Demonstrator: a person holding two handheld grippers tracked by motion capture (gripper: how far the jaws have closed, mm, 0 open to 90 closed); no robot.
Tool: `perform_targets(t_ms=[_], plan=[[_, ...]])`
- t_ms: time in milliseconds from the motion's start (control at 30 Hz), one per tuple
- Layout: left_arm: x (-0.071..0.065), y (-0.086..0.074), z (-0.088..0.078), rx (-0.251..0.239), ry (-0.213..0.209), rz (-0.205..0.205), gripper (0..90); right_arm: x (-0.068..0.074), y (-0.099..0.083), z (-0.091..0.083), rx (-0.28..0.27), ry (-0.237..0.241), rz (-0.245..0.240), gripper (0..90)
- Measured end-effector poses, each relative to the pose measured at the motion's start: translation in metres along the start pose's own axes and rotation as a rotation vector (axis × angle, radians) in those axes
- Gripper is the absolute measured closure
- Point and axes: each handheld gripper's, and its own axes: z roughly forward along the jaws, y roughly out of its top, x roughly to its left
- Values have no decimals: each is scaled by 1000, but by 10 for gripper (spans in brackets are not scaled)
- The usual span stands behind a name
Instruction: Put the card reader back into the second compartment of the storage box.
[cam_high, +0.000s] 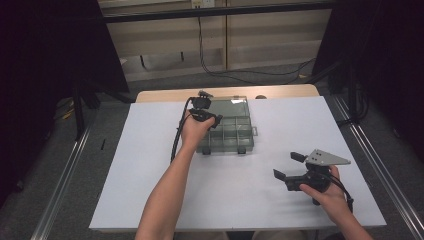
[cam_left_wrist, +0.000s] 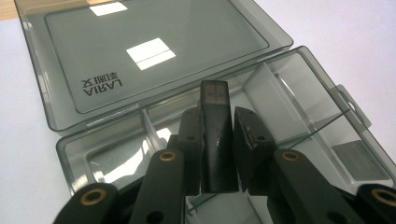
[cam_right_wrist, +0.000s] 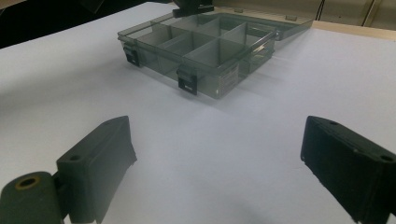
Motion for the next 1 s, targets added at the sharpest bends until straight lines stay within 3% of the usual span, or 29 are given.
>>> perform_targets(t_ms=[1000], plan=[[1, -4, 8, 13, 12, -8, 738, 0, 0, 0, -3, 2, -2, 89]])
